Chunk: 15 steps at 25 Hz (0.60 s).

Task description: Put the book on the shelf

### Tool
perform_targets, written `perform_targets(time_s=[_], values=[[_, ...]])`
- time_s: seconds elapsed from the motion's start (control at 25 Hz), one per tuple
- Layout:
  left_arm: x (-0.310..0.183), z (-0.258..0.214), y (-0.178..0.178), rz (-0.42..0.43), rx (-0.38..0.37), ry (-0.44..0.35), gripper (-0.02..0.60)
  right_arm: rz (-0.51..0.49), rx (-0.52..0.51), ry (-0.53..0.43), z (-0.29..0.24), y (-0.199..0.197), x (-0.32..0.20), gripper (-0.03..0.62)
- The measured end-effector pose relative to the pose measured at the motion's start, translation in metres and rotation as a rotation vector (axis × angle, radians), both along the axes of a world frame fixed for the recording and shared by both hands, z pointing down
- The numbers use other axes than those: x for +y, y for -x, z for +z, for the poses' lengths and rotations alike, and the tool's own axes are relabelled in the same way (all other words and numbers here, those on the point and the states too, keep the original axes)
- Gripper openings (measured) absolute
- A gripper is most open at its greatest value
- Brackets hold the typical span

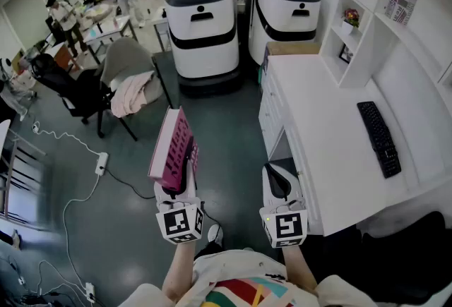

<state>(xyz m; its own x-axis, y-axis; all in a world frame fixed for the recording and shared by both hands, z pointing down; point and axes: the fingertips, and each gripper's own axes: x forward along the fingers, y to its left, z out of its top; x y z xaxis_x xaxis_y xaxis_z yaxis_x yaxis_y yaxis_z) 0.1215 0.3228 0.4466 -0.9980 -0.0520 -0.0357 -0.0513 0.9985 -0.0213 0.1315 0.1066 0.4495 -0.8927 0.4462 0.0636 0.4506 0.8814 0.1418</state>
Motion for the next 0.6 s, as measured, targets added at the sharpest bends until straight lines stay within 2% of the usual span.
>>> perform_targets(time_s=[0.4, 0.6], values=[[0.034, 0.003, 0.007, -0.035, 0.008, -0.013, 0.143, -0.024, 0.044, -0.034, 0.009, 0.020, 0.034, 0.004], [0.054, 0.004, 0.013, -0.047, 0.014, -0.022, 0.143, -0.014, 0.050, 0.006, 0.010, 0.034, 0.047, 0.003]])
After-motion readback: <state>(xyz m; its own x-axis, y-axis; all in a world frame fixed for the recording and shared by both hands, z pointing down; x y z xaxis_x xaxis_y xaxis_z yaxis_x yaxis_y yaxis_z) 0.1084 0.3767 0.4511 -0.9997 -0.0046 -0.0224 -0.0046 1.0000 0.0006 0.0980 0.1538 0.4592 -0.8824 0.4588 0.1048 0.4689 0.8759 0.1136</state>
